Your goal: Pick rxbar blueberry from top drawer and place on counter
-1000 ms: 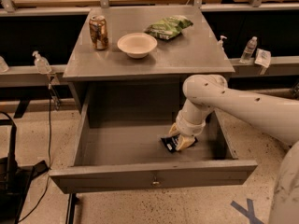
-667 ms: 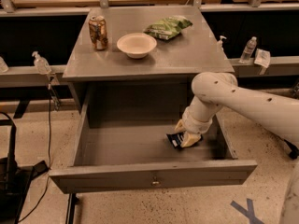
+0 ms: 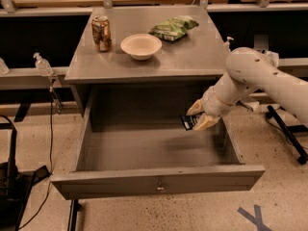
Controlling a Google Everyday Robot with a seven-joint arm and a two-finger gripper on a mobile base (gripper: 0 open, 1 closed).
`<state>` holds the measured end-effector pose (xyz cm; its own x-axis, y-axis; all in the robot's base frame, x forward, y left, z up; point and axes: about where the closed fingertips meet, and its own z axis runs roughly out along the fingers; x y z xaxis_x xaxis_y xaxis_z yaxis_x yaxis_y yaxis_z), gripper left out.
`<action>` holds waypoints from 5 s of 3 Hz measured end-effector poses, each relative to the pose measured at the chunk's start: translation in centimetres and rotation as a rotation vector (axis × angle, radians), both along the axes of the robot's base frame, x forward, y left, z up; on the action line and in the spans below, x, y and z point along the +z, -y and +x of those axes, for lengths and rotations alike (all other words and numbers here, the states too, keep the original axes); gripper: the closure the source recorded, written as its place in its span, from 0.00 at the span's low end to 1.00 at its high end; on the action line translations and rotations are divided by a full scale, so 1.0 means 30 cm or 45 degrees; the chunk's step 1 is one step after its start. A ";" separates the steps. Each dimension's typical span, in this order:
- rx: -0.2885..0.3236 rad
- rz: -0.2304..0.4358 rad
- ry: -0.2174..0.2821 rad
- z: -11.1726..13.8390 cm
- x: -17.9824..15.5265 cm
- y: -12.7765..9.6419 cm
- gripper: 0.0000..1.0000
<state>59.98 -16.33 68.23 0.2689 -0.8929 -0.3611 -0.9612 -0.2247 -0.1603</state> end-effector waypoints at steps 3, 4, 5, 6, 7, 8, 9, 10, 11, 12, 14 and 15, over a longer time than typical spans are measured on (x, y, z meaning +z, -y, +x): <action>0.016 0.068 0.150 0.109 0.392 0.044 1.00; 0.022 0.058 0.195 0.122 0.492 0.035 1.00; 0.008 0.021 0.263 0.168 0.573 0.042 1.00; -0.007 -0.015 0.304 0.231 0.575 0.059 1.00; -0.047 -0.071 0.331 0.329 0.506 0.093 1.00; -0.093 -0.081 0.354 0.396 0.444 0.129 1.00; -0.100 -0.081 0.356 0.408 0.429 0.132 0.79; -0.099 -0.081 0.354 0.409 0.432 0.131 0.56; -0.099 -0.081 0.354 0.409 0.433 0.130 0.33; -0.095 -0.080 0.348 0.410 0.422 0.125 0.09; -0.022 -0.108 0.351 0.444 0.429 0.073 0.00; 0.008 -0.028 0.378 0.439 0.480 0.068 0.00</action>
Offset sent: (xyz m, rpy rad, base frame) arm 0.0323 -0.0260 0.1224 0.0788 -0.1106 -0.0176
